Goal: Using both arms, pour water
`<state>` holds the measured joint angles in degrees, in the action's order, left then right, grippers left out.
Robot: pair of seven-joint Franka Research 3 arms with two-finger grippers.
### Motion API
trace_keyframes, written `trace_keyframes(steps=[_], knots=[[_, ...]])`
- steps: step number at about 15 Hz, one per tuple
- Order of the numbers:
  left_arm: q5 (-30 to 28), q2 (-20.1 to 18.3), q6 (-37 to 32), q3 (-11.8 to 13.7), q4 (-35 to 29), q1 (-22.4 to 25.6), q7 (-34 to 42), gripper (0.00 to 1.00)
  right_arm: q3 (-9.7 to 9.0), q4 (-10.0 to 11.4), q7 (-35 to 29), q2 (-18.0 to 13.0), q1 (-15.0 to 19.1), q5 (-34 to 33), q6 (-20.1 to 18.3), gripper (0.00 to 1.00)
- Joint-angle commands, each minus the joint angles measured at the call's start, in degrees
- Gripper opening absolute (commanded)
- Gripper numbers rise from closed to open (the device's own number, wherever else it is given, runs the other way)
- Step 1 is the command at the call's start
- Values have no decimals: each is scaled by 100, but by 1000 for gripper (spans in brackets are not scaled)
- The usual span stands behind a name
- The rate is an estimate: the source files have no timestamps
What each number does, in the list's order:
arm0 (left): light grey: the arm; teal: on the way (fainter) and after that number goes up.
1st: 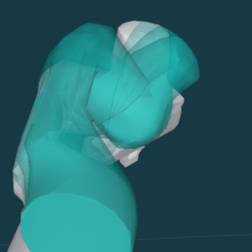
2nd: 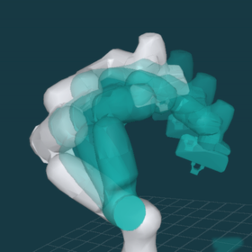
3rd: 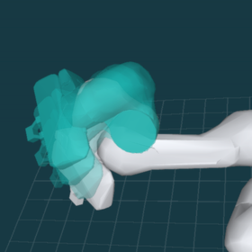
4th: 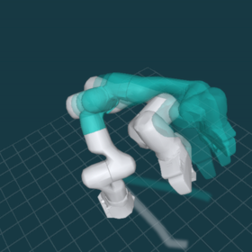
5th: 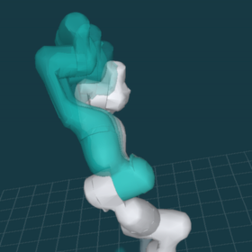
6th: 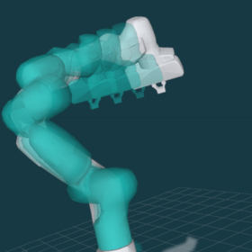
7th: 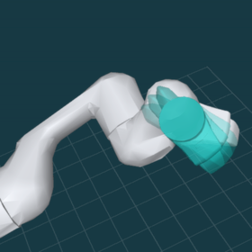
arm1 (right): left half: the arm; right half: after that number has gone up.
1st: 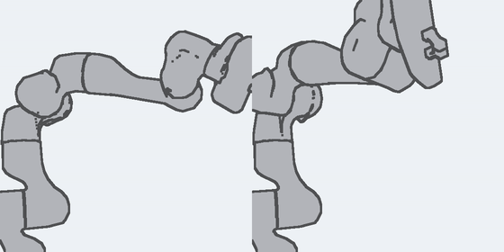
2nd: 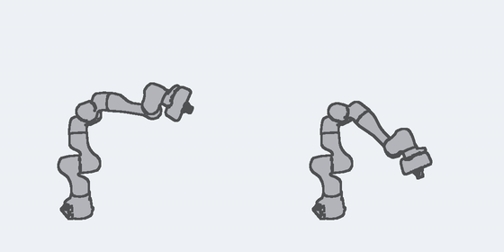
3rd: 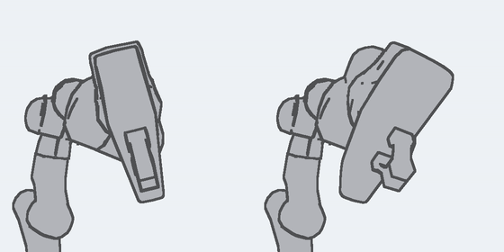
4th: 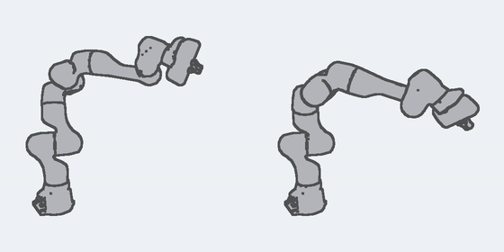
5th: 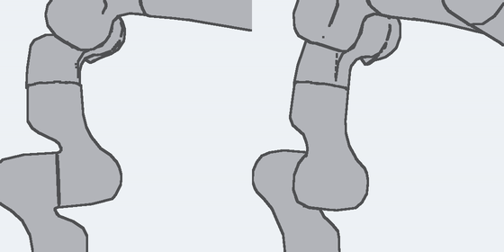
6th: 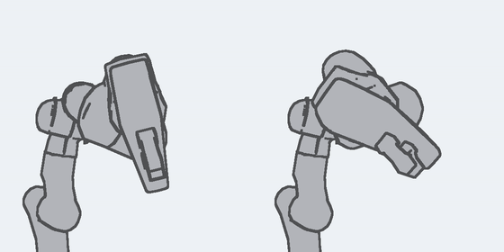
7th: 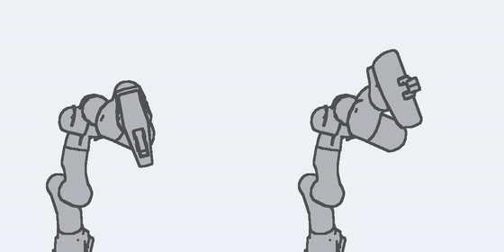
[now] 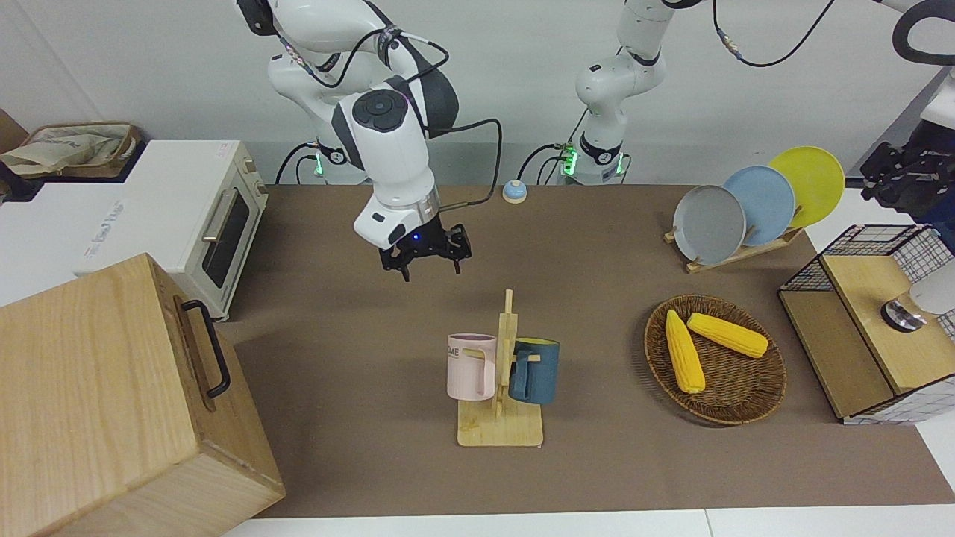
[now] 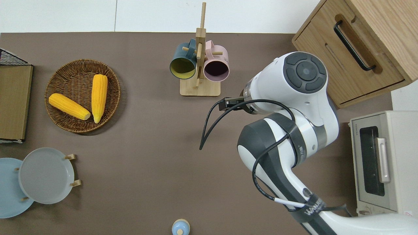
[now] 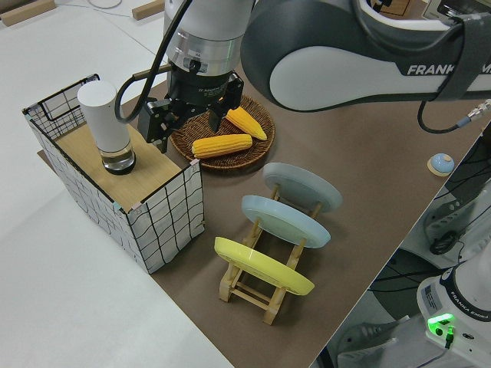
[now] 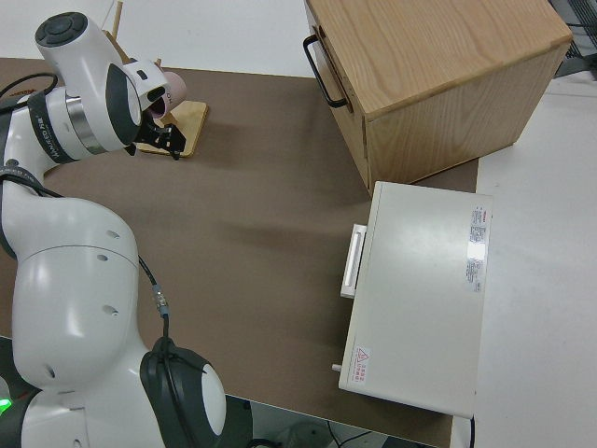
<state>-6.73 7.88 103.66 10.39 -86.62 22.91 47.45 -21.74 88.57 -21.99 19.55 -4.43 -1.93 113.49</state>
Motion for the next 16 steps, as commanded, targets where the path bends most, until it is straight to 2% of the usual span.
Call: trace_keyframes(steps=[1, 5, 7, 10, 13, 15, 16], knots=[[-732, 300, 750, -54, 14, 415, 554, 989, 21, -24, -226, 399, -190, -570, 953, 994], [-1680, 538, 1673, -63, -232, 425, 704, 989, 21, -112, -447, 672, -251, -1449, 1649, 992], [-1936, 679, 2008, -133, -241, 407, 722, 989, 21, -139, -455, 743, -173, -1958, 1965, 985], [-2490, 855, 2448, -194, -215, 363, 923, 989, 30, -226, -464, 866, -181, -2180, 2317, 973], [-2745, 1030, 2799, -239, -188, 363, 951, 989, 38, -393, -455, 1015, -164, -2399, 2643, 866], [-2895, 1145, 2976, -274, -179, 372, 950, 989, 38, -630, -447, 1147, -181, -2453, 2661, 812], [-2904, 1180, 2994, -274, -171, 372, 933, 989, 47, -700, -447, 1182, -199, -2453, 2661, 743]])
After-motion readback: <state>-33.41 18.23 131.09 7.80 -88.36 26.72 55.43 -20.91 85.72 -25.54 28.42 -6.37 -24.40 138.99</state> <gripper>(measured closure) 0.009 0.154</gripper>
